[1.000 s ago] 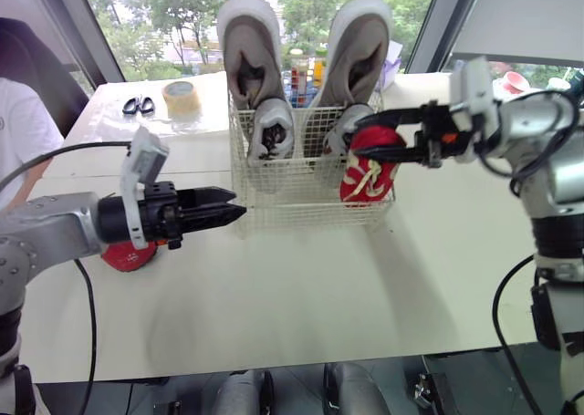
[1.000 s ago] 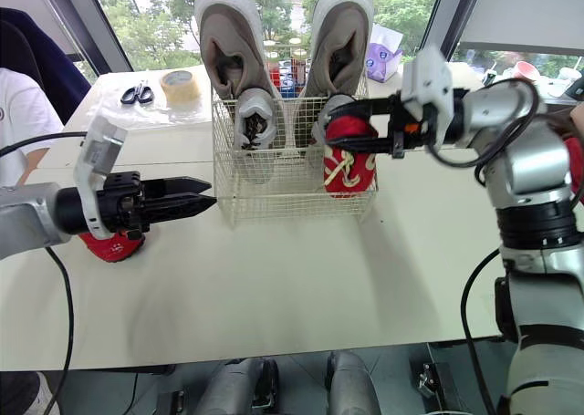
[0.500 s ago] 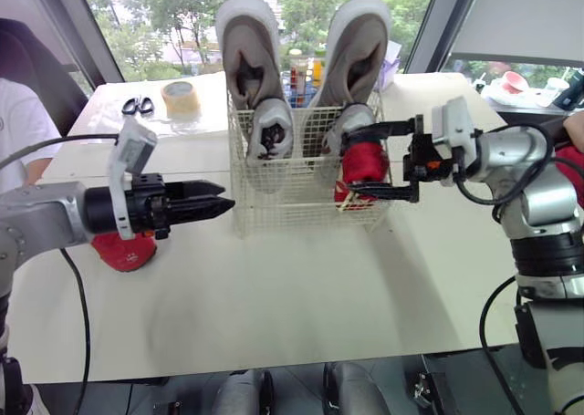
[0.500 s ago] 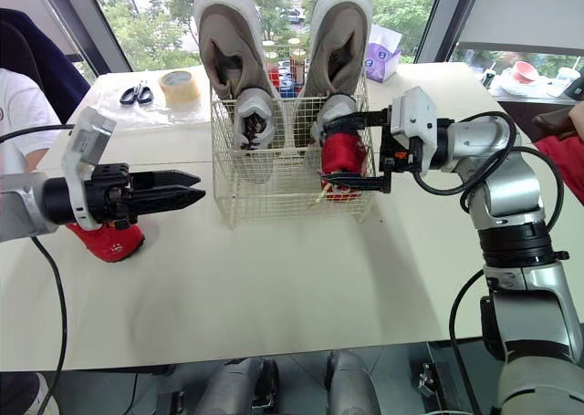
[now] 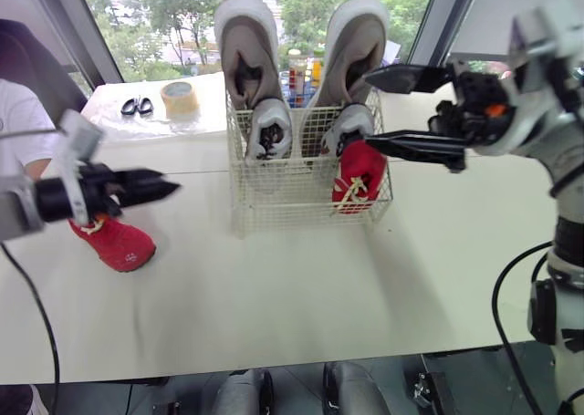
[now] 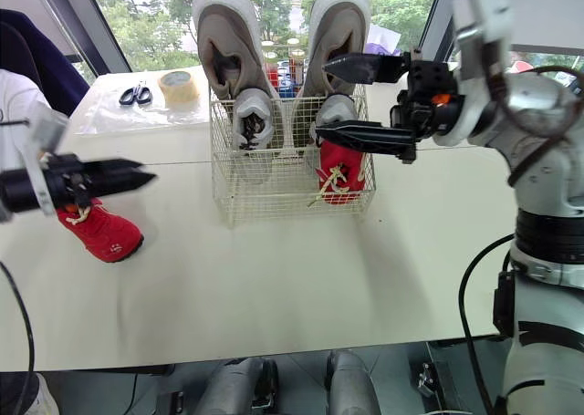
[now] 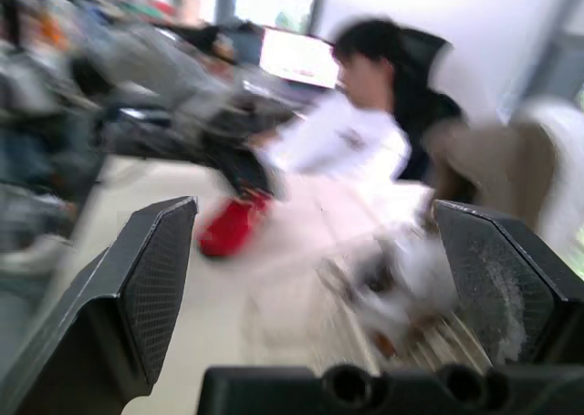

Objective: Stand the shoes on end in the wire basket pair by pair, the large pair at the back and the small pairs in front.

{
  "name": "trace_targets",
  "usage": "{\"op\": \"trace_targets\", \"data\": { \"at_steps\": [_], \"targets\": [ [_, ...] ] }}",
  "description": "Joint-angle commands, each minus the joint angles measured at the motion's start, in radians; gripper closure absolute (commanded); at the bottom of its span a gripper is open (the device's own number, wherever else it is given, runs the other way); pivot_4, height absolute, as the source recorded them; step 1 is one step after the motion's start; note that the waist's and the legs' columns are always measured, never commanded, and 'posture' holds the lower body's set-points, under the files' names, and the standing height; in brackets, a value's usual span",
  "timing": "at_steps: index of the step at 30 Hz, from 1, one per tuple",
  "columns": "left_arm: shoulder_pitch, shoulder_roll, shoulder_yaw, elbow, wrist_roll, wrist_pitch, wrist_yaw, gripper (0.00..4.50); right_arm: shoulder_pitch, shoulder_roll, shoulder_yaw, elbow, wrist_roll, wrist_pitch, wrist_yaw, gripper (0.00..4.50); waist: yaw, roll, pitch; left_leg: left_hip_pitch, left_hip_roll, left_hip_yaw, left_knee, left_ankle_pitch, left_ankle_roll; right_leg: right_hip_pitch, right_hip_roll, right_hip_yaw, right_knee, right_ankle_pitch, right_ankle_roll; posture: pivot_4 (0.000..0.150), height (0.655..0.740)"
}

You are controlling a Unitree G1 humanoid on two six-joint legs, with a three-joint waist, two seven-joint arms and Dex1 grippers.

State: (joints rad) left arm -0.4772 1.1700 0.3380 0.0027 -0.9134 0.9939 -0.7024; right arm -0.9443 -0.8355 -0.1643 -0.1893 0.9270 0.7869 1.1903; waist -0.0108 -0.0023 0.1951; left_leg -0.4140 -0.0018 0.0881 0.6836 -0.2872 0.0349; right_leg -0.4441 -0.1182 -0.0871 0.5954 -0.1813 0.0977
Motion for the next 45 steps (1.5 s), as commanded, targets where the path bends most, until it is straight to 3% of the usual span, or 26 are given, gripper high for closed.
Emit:
{"op": "trace_targets", "data": {
  "at_steps": [1, 6, 9, 12, 14, 25, 30, 33, 39, 40, 42, 45],
  "targets": [
    [-0.163, 0.058, -0.044, 0.183, 0.202, 0.004, 0.171, 0.05, 0.039, -0.086, 0.033, -0.125, 0.058, 0.094, 0.066, 0.0, 0.003, -0.001, 0.0, 0.0, 0.0, 0.0, 0.0, 0.0, 0.0, 0.0, 0.0, 0.0, 0.0, 0.0, 0.0, 0.15, 0.74],
    [-0.464, 0.045, -0.173, 0.473, 0.387, 0.293, 0.357, 0.05, 0.222, -0.276, 0.151, -0.254, -0.089, -0.002, 0.266, 0.0, 0.023, -0.004, -0.002, 0.0, -0.002, 0.002, 0.001, -0.004, 0.007, 0.002, -0.001, 0.0, 0.0, 0.0, 0.001, 0.15, 0.74],
    [-0.522, -0.021, -0.079, 0.535, 0.463, 0.459, 0.508, 0.05, 0.306, -0.315, 0.195, -0.24, -0.157, -0.044, 0.294, 0.0, 0.023, -0.005, -0.002, 0.0, -0.002, 0.004, 0.001, -0.003, 0.006, 0.002, -0.001, 0.001, 0.001, 0.0, 0.002, 0.15, 0.74],
    [-0.517, -0.081, 0.07, 0.492, 0.528, 0.601, 0.6, 0.05, 0.292, -0.299, 0.191, -0.232, -0.143, -0.031, 0.288, 0.0, 0.022, -0.011, 0.0, 0.0, -0.001, 0.004, 0.002, -0.002, 0.004, 0.001, -0.001, 0.001, 0.002, 0.0, 0.002, 0.15, 0.74],
    [-0.486, -0.101, 0.11, 0.464, 0.511, 0.621, 0.623, 0.05, 0.271, -0.291, 0.195, -0.226, -0.13, -0.017, 0.294, 0.0, 0.017, -0.016, 0.0, 0.0, -0.001, 0.003, 0.002, -0.001, 0.003, 0.001, -0.001, 0.001, 0.002, 0.0, 0.002, 0.15, 0.74],
    [-0.355, -0.252, 0.277, 0.442, 0.429, 0.621, 0.788, 0.05, 0.225, -0.277, 0.213, -0.207, -0.127, 0.031, 0.3, 0.0, 0.024, -0.018, -0.001, 0.002, -0.001, 0.001, 0.002, -0.002, -0.004, 0.001, -0.004, 0.001, 0.002, 0.0, 0.0, 0.15, 0.74],
    [-0.387, -0.325, 0.272, 0.495, 0.488, 0.621, 0.792, 0.05, 0.241, -0.275, 0.202, -0.228, -0.127, 0.044, 0.27, 0.0, 0.025, -0.018, -0.001, 0.002, -0.002, 0.002, 0.002, -0.002, -0.005, 0.001, -0.007, 0.001, 0.002, 0.001, 0.0, 0.15, 0.74],
    [-0.382, -0.35, 0.244, 0.53, 0.519, 0.62, 0.767, 0.81, 0.251, -0.279, 0.189, -0.24, -0.119, 0.056, 0.247, 0.0, 0.023, -0.018, -0.001, 0.002, -0.002, 0.002, 0.002, -0.002, -0.005, 0.001, -0.006, 0.001, 0.002, 0.001, 0.0, 0.15, 0.74],
    [-0.386, -0.35, 0.237, 0.534, 0.553, 0.621, 0.743, 3.89, 0.272, -0.285, 0.159, -0.25, -0.103, 0.079, 0.209, 0.0, 0.021, -0.017, -0.002, 0.004, -0.002, 0.003, 0.001, -0.002, -0.005, 0.001, -0.007, 0.001, 0.003, 0.001, 0.0, 0.15, 0.74],
    [-0.397, -0.346, 0.245, 0.532, 0.56, 0.621, 0.741, 4.23, 0.273, -0.285, 0.156, -0.249, -0.102, 0.082, 0.206, 0.0, 0.022, -0.017, -0.002, 0.004, -0.002, 0.003, 0.001, -0.002, -0.005, 0.001, -0.007, 0.001, 0.003, 0.001, 0.0, 0.15, 0.74],
    [-0.438, -0.339, 0.27, 0.502, 0.567, 0.62, 0.732, 4.44, 0.273, -0.285, 0.153, -0.238, -0.105, 0.082, 0.203, 0.0, 0.023, -0.017, -0.002, 0.004, -0.002, 0.003, 0.001, -0.002, -0.005, 0.001, -0.007, 0.001, 0.003, 0.001, 0.0, 0.15, 0.74],
    [-0.426, -0.328, 0.184, 0.208, 0.455, 0.448, 0.545, 4.44, 0.241, -0.267, 0.158, -0.198, -0.114, 0.084, 0.183, 0.0, 0.024, -0.02, 0.0, 0.003, -0.001, 0.003, 0.001, -0.002, -0.005, 0.0, -0.007, 0.001, 0.003, 0.001, 0.0, 0.15, 0.74]
  ]
}}
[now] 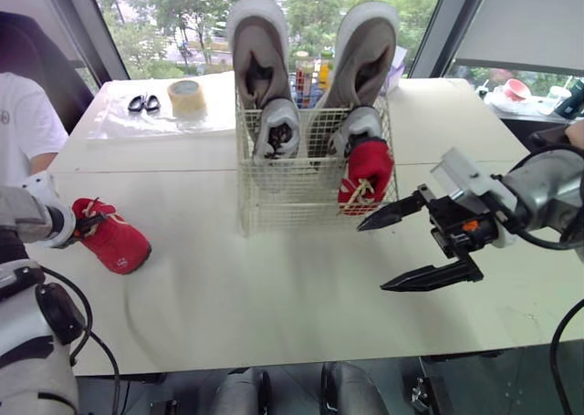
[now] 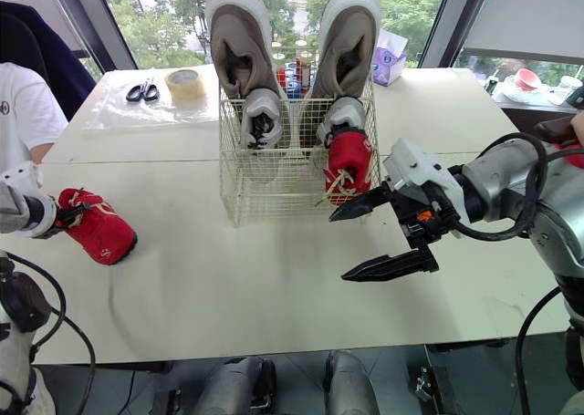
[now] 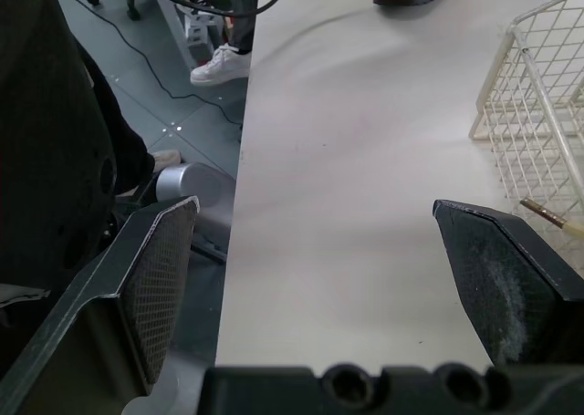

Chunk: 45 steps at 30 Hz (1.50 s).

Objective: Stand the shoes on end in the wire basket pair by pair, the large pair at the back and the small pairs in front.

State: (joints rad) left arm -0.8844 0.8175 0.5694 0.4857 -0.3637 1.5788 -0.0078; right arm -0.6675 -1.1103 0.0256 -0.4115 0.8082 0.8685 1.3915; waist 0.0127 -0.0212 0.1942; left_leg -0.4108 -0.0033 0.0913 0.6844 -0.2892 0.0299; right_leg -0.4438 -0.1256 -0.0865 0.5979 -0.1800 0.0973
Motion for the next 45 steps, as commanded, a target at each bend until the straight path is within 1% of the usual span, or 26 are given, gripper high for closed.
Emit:
{"op": "trace_targets", "data": {
  "at_steps": [1, 3, 5, 8, 11, 13, 15, 18, 21, 26, 29, 32, 37, 39, 41, 42, 45],
  "targets": [
    [-0.007, 0.003, -0.042, -0.392, -0.153, -0.152, -0.208, 4.44, -0.051, 0.017, -0.031, 0.038, 0.008, 0.007, -0.024, 0.0, 0.002, -0.002, 0.001, -0.001, 0.0, 0.0, 0.0, 0.0, 0.0, 0.0, -0.001, 0.0, 0.0, 0.0, 0.0, 0.15, 0.74],
    [0.018, -0.069, 0.023, -0.608, -0.249, -0.194, -0.265, 4.44, -0.07, 0.024, -0.027, 0.059, 0.008, 0.007, -0.025, 0.0, 0.003, -0.002, 0.0, -0.003, -0.001, -0.001, 0.0, 0.0, 0.0, -0.001, -0.003, -0.002, -0.001, 0.001, -0.001, 0.15, 0.74],
    [0.06, -0.135, 0.072, -0.805, -0.286, -0.311, -0.277, 4.44, -0.084, 0.03, -0.021, 0.083, -0.008, -0.002, -0.024, 0.0, -0.001, -0.002, 0.0, -0.003, -0.003, -0.002, 0.0, 0.0, 0.0, -0.001, -0.007, -0.002, -0.002, 0.001, -0.001, 0.15, 0.74],
    [0.011, -0.241, 0.14, -0.961, -0.399, -0.321, -0.228, 4.44, -0.115, 0.044, -0.012, 0.13, -0.028, -0.01, -0.026, 0.0, -0.009, -0.001, 0.0, -0.003, -0.004, 0.0, 0.0, 0.0, 0.0, -0.001, -0.007, -0.003, -0.003, 0.001, -0.001, 0.15, 0.74],
    [0.005, -0.318, 0.096, -1.092, -0.47, -0.382, -0.201, 4.44, -0.146, 0.059, 0.004, 0.158, -0.044, -0.025, -0.008, 0.0, -0.008, -0.001, 0.0, -0.003, -0.002, 0.0, 0.0, 0.001, 0.0, -0.001, -0.004, -0.006, -0.001, 0.001, -0.001, 0.15, 0.74],
    [0.059, -0.347, 0.015, -1.155, -0.461, -0.434, -0.206, 4.44, -0.169, 0.078, 0.022, 0.178, -0.064, -0.035, 0.0, 0.0, -0.006, -0.001, 0.0, 0.0, -0.001, 0.001, 0.0, 0.001, 0.0, 0.001, -0.002, -0.006, 0.0, 0.001, -0.001, 0.15, 0.74],
    [0.113, -0.402, -0.043, -1.185, -0.472, -0.462, -0.182, 4.44, -0.18, 0.089, 0.038, 0.193, -0.082, -0.045, 0.009, 0.0, -0.002, 0.001, -0.001, 0.002, -0.001, 0.001, 0.0, 0.002, 0.002, 0.004, 0.0, -0.006, -0.001, 0.001, -0.001, 0.15, 0.74],
    [0.209, -0.397, -0.162, -1.2, -0.458, -0.518, -0.242, 4.44, -0.196, 0.102, 0.05, 0.206, -0.095, -0.046, 0.015, 0.0, 0.001, 0.0, -0.001, 0.003, -0.001, 0.001, 0.001, 0.002, 0.003, 0.006, 0.0, -0.005, -0.001, 0.001, -0.002, 0.15, 0.74],
    [0.25, -0.385, -0.291, -1.149, -0.343, -0.671, -0.294, 4.44, -0.223, 0.116, 0.055, 0.224, -0.103, -0.043, 0.023, 0.0, 0.002, 0.0, -0.001, 0.002, -0.001, 0.0, 0.003, 0.003, 0.004, 0.005, 0.001, -0.005, -0.001, 0.001, -0.002, 0.15, 0.74],
    [0.235, -0.445, -0.403, -1.042, -0.157, -0.903, -0.243, 4.44, -0.211, 0.106, 0.037, 0.193, -0.088, -0.018, 0.011, 0.0, 0.001, 0.0, -0.001, 0.002, -0.001, 0.0, 0.003, 0.002, 0.005, 0.005, 0.001, -0.005, -0.002, 0.001, -0.003, 0.15, 0.74],
    [0.238, -0.435, -0.476, -1.008, -0.048, -1.007, -0.248, 4.44, -0.197, 0.095, 0.018, 0.167, -0.069, 0.011, -0.003, 0.0, 0.001, 0.0, -0.001, 0.001, 0.0, 0.0, 0.003, 0.002, 0.006, 0.005, 0.001, -0.005, -0.002, 0.001, -0.003, 0.15, 0.74],
    [0.289, -0.449, -0.529, -1.006, 0.011, -1.068, -0.251, 4.44, -0.19, 0.087, -0.001, 0.149, -0.054, 0.034, -0.017, 0.0, 0.002, 0.0, -0.001, 0.001, 0.0, 0.0, 0.003, 0.001, 0.007, 0.005, 0.001, -0.005, -0.002, 0.001, -0.003, 0.15, 0.74],
    [0.436, -0.437, -0.625, -1.031, 0.111, -1.166, -0.276, 4.44, -0.185, 0.088, -0.02, 0.139, -0.046, 0.056, -0.042, 0.0, 0.001, 0.001, -0.001, 0.002, 0.0, 0.0, 0.003, -0.001, 0.011, 0.005, 0.0, -0.005, -0.002, 0.001, -0.003, 0.15, 0.74],
    [0.472, -0.445, -0.654, -1.021, 0.158, -1.209, -0.264, 4.44, -0.189, 0.095, -0.028, 0.139, -0.034, 0.068, -0.054, 0.0, 0.001, 0.005, -0.004, 0.002, 0.0, 0.0, 0.003, -0.002, 0.012, 0.005, 0.0, -0.005, -0.002, 0.002, -0.003, 0.15, 0.74],
    [0.5, -0.465, -0.667, -0.994, 0.203, -1.261, -0.244, 4.44, -0.195, 0.104, -0.03, 0.139, -0.026, 0.074, -0.067, 0.0, 0.001, 0.006, -0.004, 0.002, 0.0, 0.001, 0.003, -0.002, 0.012, 0.005, 0.0, -0.005, -0.002, 0.002, -0.003, 0.15, 0.74],
    [0.51, -0.473, -0.669, -0.985, 0.213, -1.273, -0.242, 4.44, -0.196, 0.108, -0.031, 0.138, -0.024, 0.076, -0.071, 0.0, 0.001, 0.006, -0.004, 0.002, 0.0, 0.001, 0.003, -0.002, 0.013, 0.005, 0.0, -0.005, -0.002, 0.002, -0.003, 0.15, 0.74],
    [0.551, -0.516, -0.653, -0.978, 0.182, -1.255, -0.234, 4.44, -0.198, 0.111, -0.029, 0.143, -0.023, 0.075, -0.076, 0.0, 0.001, 0.006, -0.004, 0.002, 0.001, 0.0, 0.003, -0.003, 0.014, 0.005, 0.0, -0.005, -0.002, 0.002, -0.004, 0.15, 0.74]
  ]
}}
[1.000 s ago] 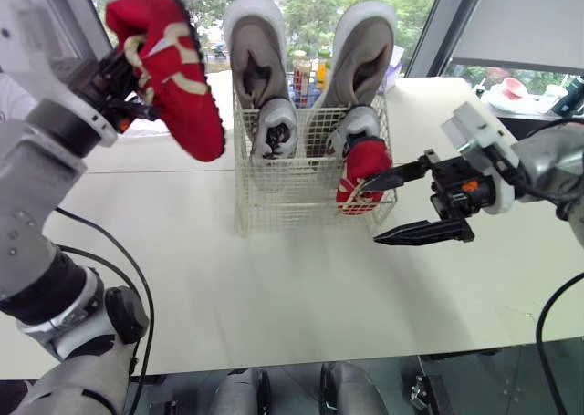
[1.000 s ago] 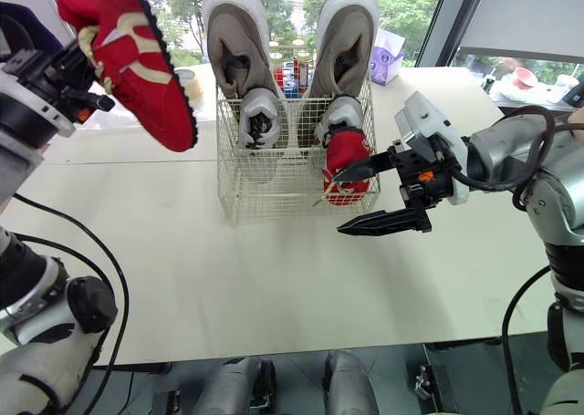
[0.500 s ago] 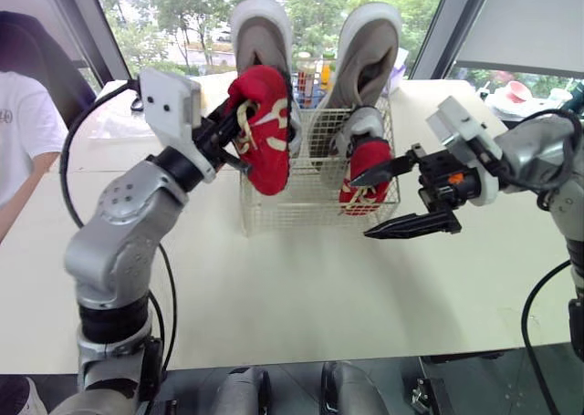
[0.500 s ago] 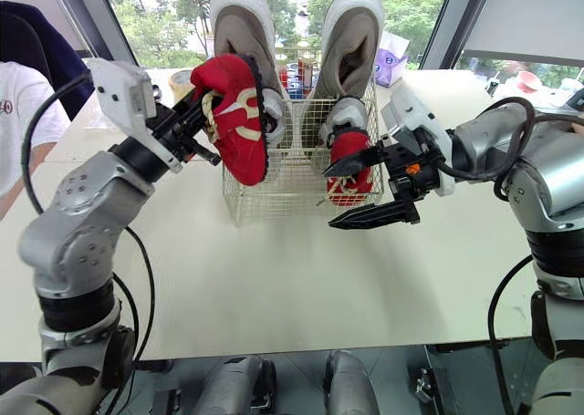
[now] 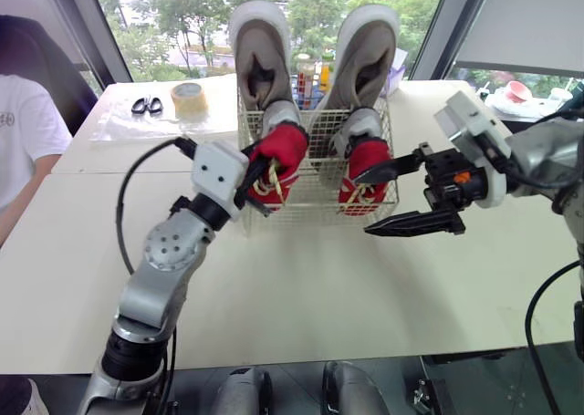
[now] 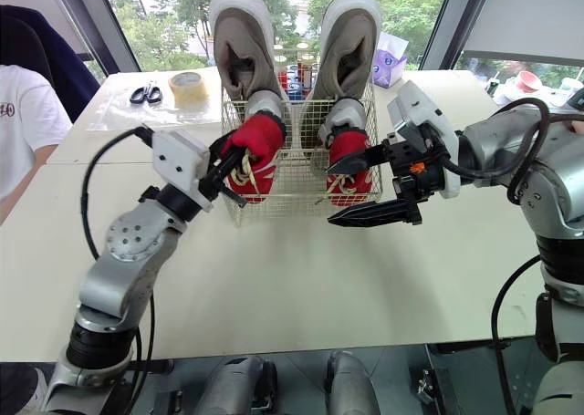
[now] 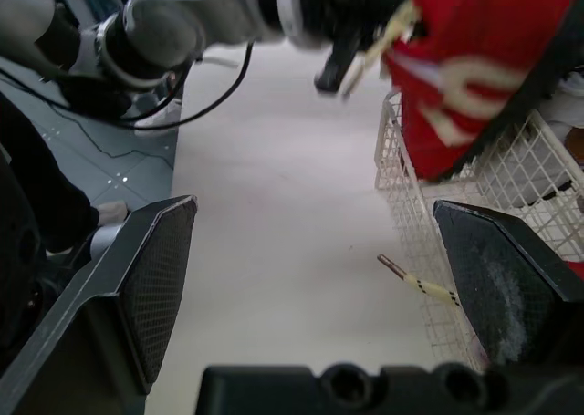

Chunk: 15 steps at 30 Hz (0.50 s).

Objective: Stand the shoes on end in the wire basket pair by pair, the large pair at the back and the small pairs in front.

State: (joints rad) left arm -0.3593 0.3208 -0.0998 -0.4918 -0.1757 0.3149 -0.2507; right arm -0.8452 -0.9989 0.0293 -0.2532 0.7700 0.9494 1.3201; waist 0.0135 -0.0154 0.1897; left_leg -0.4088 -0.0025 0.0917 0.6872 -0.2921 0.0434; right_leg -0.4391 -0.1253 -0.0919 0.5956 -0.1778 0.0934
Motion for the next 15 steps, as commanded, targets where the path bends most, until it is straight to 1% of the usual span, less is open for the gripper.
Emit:
{"op": "trace_targets", "data": {
  "at_steps": [1, 3, 6, 8, 10, 11, 13, 14, 15],
  "targets": [
    [0.033, -0.026, 0.022, -0.002, -0.011, 0.016, 0.01, 4.44, -0.02, -0.001, -0.032, -0.013, 0.014, -0.007, -0.005, 0.0, 0.0, 0.0, 0.0, 0.0, 0.0, 0.0, 0.0, 0.0, 0.0, 0.0, -0.001, 0.0, 0.0, 0.0, 0.0, 0.15, 0.74],
    [0.043, -0.061, 0.057, -0.025, -0.054, 0.084, 0.04, 4.44, -0.015, -0.004, -0.032, -0.011, 0.01, -0.011, -0.004, 0.0, 0.0, 0.0, 0.0, 0.0, 0.0, 0.0, 0.0, 0.0, 0.001, 0.0, -0.001, 0.0, 0.0, 0.0, 0.0, 0.15, 0.74],
    [0.047, -0.081, 0.082, -0.06, -0.09, 0.154, 0.053, 4.44, -0.01, -0.006, -0.035, -0.012, 0.011, -0.012, -0.004, 0.0, -0.002, 0.0, 0.0, 0.0, 0.0, 0.0, 0.0, -0.001, 0.001, 0.0, -0.001, 0.0, 0.0, 0.0, 0.0, 0.15, 0.74],
    [0.054, -0.081, 0.102, -0.096, -0.128, 0.186, 0.042, 3.67, -0.01, -0.002, -0.032, -0.009, 0.008, -0.018, -0.004, 0.0, -0.003, 0.0, 0.0, 0.0, 0.0, 0.0, 0.0, -0.001, 0.001, 0.0, 0.001, 0.0, 0.0, 0.0, 0.0, 0.15, 0.74],
    [0.053, -0.068, 0.13, -0.123, -0.155, 0.224, 0.036, 3.02, -0.014, 0.001, -0.028, 0.001, 0.006, -0.023, 0.002, 0.0, -0.001, 0.0, 0.0, 0.0, 0.001, 0.0, 0.0, 0.0, 0.001, 0.0, 0.001, 0.0, 0.0, 0.0, 0.0, 0.15, 0.74],
    [0.051, -0.056, 0.14, -0.133, -0.157, 0.244, 0.037, 2.4, -0.014, -0.001, -0.025, 0.004, 0.002, -0.027, 0.006, 0.0, -0.001, 0.0, 0.0, 0.0, 0.001, 0.0, 0.0, 0.0, 0.001, 0.0, 0.002, 0.0, 0.0, 0.0, 0.0, 0.15, 0.74],
    [0.054, -0.02, 0.177, -0.158, -0.214, 0.338, 0.02, 1.44, -0.007, -0.01, -0.019, 0.005, -0.009, -0.038, 0.016, 0.0, -0.001, 0.0, 0.0, 0.0, 0.001, 0.0, 0.0, 0.0, 0.001, 0.0, 0.002, 0.0, 0.0, 0.0, 0.0, 0.15, 0.74],
    [0.059, -0.015, 0.214, -0.176, -0.292, 0.401, 0.014, 0.93, -0.003, -0.012, -0.018, 0.005, -0.011, -0.042, 0.02, 0.0, -0.001, 0.0, 0.0, 0.0, 0.001, 0.0, 0.0, 0.0, 0.001, 0.0, 0.002, 0.0, 0.0, 0.0, 0.0, 0.15, 0.74],
    [0.066, -0.003, 0.25, -0.195, -0.364, 0.455, 0.002, 0.93, 0.0, -0.013, -0.017, 0.004, -0.013, -0.045, 0.022, 0.0, -0.001, 0.0, 0.0, 0.0, 0.001, 0.0, 0.0, 0.0, 0.001, 0.0, 0.002, 0.0, 0.0, 0.0, 0.0, 0.15, 0.74]
  ]
}}
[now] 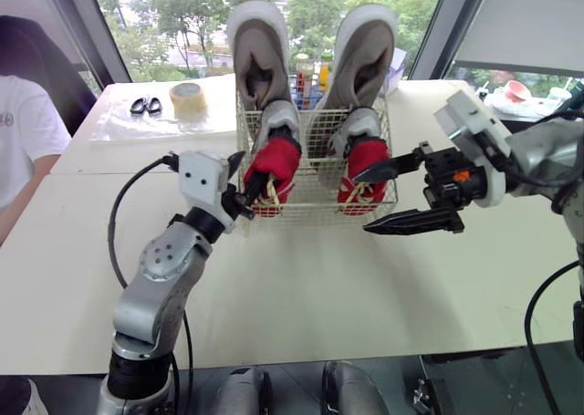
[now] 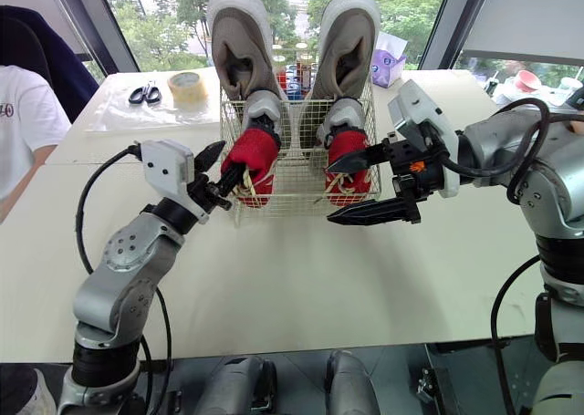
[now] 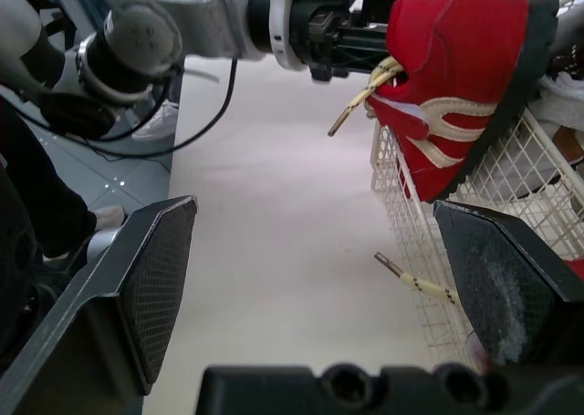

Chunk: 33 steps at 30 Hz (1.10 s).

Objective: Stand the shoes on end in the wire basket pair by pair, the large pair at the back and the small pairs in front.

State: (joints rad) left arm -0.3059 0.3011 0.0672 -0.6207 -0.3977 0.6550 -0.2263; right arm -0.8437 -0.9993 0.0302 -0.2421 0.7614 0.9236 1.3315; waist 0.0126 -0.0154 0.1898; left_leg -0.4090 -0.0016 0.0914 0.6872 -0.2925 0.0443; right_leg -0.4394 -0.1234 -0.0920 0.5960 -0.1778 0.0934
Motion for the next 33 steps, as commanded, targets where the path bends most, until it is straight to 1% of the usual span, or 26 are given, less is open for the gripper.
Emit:
{"op": "trace_targets", "data": {
  "at_steps": [1, 3, 5, 8, 11, 12, 14, 16, 18, 21, 23, 25, 28, 30, 33],
  "targets": [
    [0.025, 0.042, 0.113, -0.083, -0.186, 0.147, -0.043, 0.93, 0.0, -0.012, -0.017, -0.007, -0.005, -0.02, 0.011, 0.0, 0.0, 0.0, 0.0, 0.0, 0.0, 0.0, 0.0, 0.0, 0.0, 0.0, 0.0, 0.0, 0.0, 0.0, 0.0, 0.15, 0.74],
    [0.064, 0.109, 0.162, -0.107, -0.275, 0.221, -0.096, 0.93, 0.009, -0.01, -0.017, -0.013, -0.002, -0.019, 0.01, 0.0, -0.002, 0.0, 0.0, 0.0, 0.0, 0.0, 0.0, 0.0, 0.0, 0.0, 0.0, 0.0, 0.0, 0.0, 0.0, 0.15, 0.74],
    [0.104, 0.189, 0.197, -0.123, -0.335, 0.269, -0.148, 0.93, 0.014, -0.007, -0.016, -0.017, 0.003, -0.013, 0.008, 0.0, -0.002, 0.0, 0.0, 0.0, 0.0, 0.0, 0.0, 0.001, -0.001, -0.001, 0.001, 0.0, 0.0, 0.0, 0.0, 0.15, 0.74],
    [0.118, 0.267, 0.242, -0.112, -0.385, 0.285, -0.188, 0.93, 0.028, -0.006, -0.017, -0.022, 0.007, -0.01, 0.006, 0.0, 0.001, 0.001, 0.001, 0.0, 0.0, 0.0, 0.0, 0.001, -0.001, -0.001, 0.001, 0.0, 0.0, -0.001, -0.001, 0.15, 0.74],
    [0.091, 0.313, 0.262, -0.086, -0.402, 0.29, -0.19, 0.93, 0.042, -0.002, -0.017, -0.024, 0.006, -0.013, 0.002, 0.0, 0.003, 0.001, 0.001, 0.0, 0.0, -0.002, 0.0, 0.001, -0.001, 0.001, 0.001, 0.0, -0.001, -0.002, -0.004, 0.15, 0.74],
    [0.101, 0.336, 0.283, -0.083, -0.435, 0.29, -0.226, 0.93, 0.047, -0.003, -0.018, -0.026, 0.005, -0.013, 0.0, 0.0, 0.002, 0.001, 0.001, 0.0, 0.0, -0.002, 0.0, 0.001, -0.001, 0.001, 0.001, 0.0, -0.001, -0.002, -0.004, 0.15, 0.74],
    [0.153, 0.396, 0.378, -0.067, -0.559, 0.328, -0.316, 0.93, 0.079, -0.02, -0.04, -0.047, 0.028, 0.013, -0.006, 0.0, -0.002, 0.001, 0.001, 0.0, 0.0, -0.002, 0.0, 0.001, -0.002, 0.001, 0.001, 0.0, -0.001, -0.002, -0.004, 0.15, 0.74],
    [0.203, 0.458, 0.46, -0.04, -0.653, 0.375, -0.362, 0.93, 0.13, -0.038, -0.08, -0.083, 0.077, 0.059, -0.015, 0.0, -0.006, 0.001, 0.001, -0.001, 0.001, -0.001, 0.0, 0.003, -0.007, -0.001, 0.002, 0.0, -0.001, -0.002, -0.003, 0.15, 0.74],
    [0.244, 0.506, 0.505, -0.024, -0.716, 0.399, -0.391, 0.93, 0.178, -0.051, -0.122, -0.116, 0.13, 0.108, -0.031, 0.0, -0.003, 0.002, 0.002, -0.001, 0.001, -0.001, -0.002, 0.004, -0.008, -0.002, 0.002, 0.0, -0.001, -0.002, -0.003, 0.15, 0.74],
    [0.339, 0.571, 0.529, -0.032, -0.733, 0.427, -0.431, 0.93, 0.294, -0.077, -0.199, -0.167, 0.18, 0.156, -0.066, 0.0, 0.002, 0.002, 0.001, -0.001, 0.001, -0.001, -0.002, 0.004, -0.008, -0.002, 0.001, 0.0, -0.001, -0.003, -0.005, 0.15, 0.74],
    [0.411, 0.615, 0.525, -0.042, -0.721, 0.43, -0.478, 0.93, 0.378, -0.057, -0.249, -0.188, 0.216, 0.189, -0.122, 0.0, 0.002, 0.002, 0.001, -0.001, 0.001, -0.001, -0.002, 0.001, -0.004, -0.001, 0.001, 0.0, -0.002, -0.004, -0.005, 0.15, 0.74],
    [0.459, 0.643, 0.516, -0.047, -0.716, 0.424, -0.515, 0.93, 0.451, -0.038, -0.274, -0.218, 0.242, 0.201, -0.162, 0.0, 0.002, 0.002, 0.001, -0.001, 0.001, -0.001, -0.002, -0.001, -0.006, -0.001, 0.001, 0.0, -0.002, -0.004, -0.005, 0.15, 0.74],
    [0.499, 0.656, 0.486, -0.042, -0.698, 0.401, -0.549, 0.93, 0.559, -0.003, -0.264, -0.266, 0.225, 0.176, -0.219, 0.0, 0.001, 0.003, 0.001, -0.001, 0.001, -0.001, -0.002, -0.001, -0.006, -0.002, 0.0, 0.0, -0.002, -0.006, -0.009, 0.15, 0.74],
    [0.495, 0.641, 0.459, -0.029, -0.676, 0.38, -0.541, 0.93, 0.59, 0.021, -0.26, -0.275, 0.229, 0.167, -0.251, 0.0, 0.001, 0.004, 0.001, -0.001, 0.002, -0.001, -0.002, -0.001, -0.007, -0.002, 0.001, 0.0, -0.002, -0.006, -0.01, 0.15, 0.74],
    [0.483, 0.612, 0.435, -0.015, -0.679, 0.368, -0.519, 0.93, 0.612, 0.04, -0.25, -0.283, 0.229, 0.155, -0.278, 0.0, 0.0, 0.005, 0.001, -0.001, 0.002, -0.001, -0.002, -0.001, -0.007, -0.003, 0.002, 0.0, -0.001, -0.006, -0.01, 0.15, 0.74]
  ]
}}
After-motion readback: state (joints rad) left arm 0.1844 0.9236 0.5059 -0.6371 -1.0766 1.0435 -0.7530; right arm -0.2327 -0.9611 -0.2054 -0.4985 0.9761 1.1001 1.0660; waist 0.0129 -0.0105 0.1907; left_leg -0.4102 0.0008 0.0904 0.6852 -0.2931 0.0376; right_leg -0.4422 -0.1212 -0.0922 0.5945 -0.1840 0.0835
